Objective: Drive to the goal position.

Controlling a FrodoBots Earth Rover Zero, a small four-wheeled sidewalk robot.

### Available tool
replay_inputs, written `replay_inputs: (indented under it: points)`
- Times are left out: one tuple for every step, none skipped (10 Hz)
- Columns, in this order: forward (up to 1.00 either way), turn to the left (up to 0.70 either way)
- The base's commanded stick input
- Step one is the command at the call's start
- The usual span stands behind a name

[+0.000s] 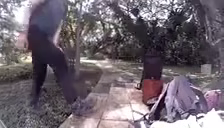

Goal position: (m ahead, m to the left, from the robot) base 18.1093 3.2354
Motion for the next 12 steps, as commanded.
replay_inputs:
  points:
    - [0.7,0.0]
    - [0.7,0.0]
    - [0.7,0.0]
    - [0.7,0.0]
    - [0.7,0.0]
    - [0.7,0.0]
    - [0.7,0.0]
    - [0.7,0.0]
    - [0.7,0.0]
    - [0.7,0.0]
    - [0.7,0.0]
    - [0.7,0.0]
